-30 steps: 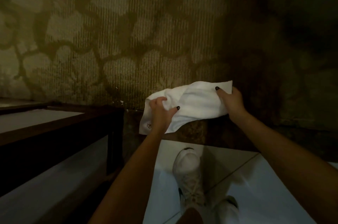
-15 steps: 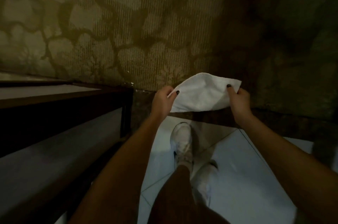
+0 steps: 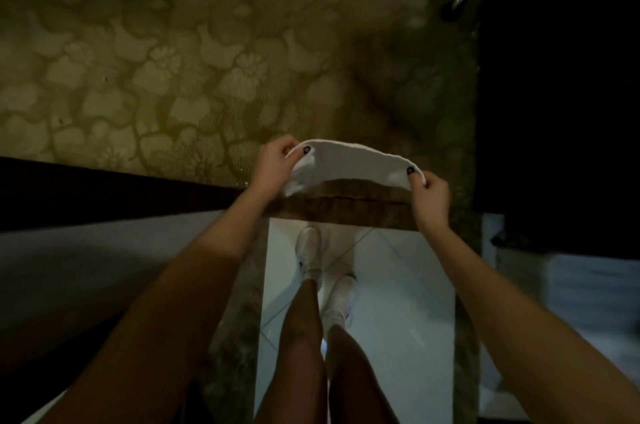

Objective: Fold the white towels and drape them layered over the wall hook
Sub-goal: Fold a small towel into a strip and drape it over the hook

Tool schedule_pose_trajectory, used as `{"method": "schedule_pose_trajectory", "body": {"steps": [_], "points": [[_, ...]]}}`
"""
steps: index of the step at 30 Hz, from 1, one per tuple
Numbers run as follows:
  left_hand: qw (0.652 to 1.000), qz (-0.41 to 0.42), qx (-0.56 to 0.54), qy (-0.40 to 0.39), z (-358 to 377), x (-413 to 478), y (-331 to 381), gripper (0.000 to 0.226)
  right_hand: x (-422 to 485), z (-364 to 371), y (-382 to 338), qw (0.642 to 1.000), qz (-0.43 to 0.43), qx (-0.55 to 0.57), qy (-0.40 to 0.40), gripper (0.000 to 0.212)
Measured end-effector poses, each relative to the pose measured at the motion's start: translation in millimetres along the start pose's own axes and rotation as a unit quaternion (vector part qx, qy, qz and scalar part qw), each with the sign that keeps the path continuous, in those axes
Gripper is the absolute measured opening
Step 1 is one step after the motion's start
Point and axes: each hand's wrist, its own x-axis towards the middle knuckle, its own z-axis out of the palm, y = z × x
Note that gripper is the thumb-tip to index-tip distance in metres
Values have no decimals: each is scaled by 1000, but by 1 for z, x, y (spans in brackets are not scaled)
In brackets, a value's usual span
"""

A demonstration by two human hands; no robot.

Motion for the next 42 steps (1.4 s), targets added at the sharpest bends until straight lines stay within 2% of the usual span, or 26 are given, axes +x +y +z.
{"method": "schedule_pose_trajectory", "body": {"steps": [3,7,11,14,18,22,24,27,33,42], "points": [[998,49,-9,27,-23,-31,67,21,-45,-48,-42,998,-58,17,13,19],[993,109,-35,16,-35,-92,151,19,-116,-107,-88,989,-134,35,52,38],[989,137,-61,-8,-35,-161,214,15,-188,-155,-103,980,-179,67,52,40],[984,157,-79,-31,-31,-204,249,15,-238,-183,-106,981,-173,72,55,28],[972,193,-88,-99,-24,-252,281,19,-300,-218,-105,981,-129,138,35,15],[947,259,-51,-181,-17,-298,298,15,-362,-246,-104,983,-139,118,-25,19],[924,300,-16,-238,-12,-318,305,11,-391,-252,-102,985,-138,101,13,17],[896,319,-8,-308,-7,-347,319,10,-431,-251,-99,982,-122,86,119,10],[834,354,-64,-419,-4,-407,328,13,-505,-246,-86,937,-119,124,305,13],[743,354,-70,-564,12,-496,314,17,-607,-233,-57,898,-54,114,421,12]]}}
